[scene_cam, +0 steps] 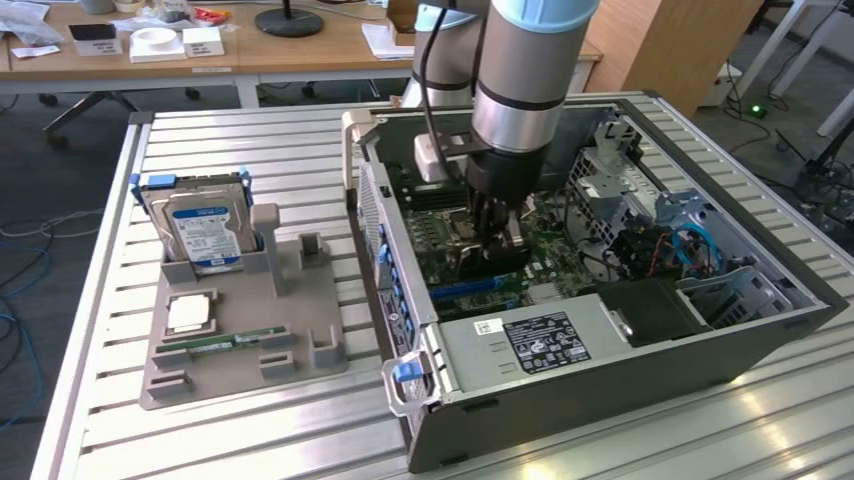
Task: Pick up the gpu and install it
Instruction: 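Insert the gpu into the slot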
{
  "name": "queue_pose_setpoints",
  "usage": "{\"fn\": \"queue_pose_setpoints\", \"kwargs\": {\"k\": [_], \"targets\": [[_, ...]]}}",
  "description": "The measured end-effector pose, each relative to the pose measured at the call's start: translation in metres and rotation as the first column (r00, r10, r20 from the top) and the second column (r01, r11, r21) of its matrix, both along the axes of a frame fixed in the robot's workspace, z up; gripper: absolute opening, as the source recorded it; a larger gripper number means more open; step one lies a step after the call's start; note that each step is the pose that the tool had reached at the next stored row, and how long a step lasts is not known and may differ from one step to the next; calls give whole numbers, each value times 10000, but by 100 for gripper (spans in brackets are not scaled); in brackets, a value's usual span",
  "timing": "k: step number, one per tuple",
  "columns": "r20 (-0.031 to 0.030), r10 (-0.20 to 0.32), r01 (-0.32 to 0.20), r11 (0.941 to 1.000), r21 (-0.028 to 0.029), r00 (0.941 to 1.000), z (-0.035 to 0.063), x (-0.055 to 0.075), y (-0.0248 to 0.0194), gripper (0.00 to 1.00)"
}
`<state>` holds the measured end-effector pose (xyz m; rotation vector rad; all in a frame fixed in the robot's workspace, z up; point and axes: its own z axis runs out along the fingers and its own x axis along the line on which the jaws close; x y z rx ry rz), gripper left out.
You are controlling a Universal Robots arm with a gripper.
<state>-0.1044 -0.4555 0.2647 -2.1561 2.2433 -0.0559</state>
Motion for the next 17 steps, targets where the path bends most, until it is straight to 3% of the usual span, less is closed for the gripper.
{"fn": "queue_pose_setpoints", "kwargs": {"k": [17], "targets": [[-2, -40, 40, 10000, -1, 10000, -102, -14, 0, 27]]}}
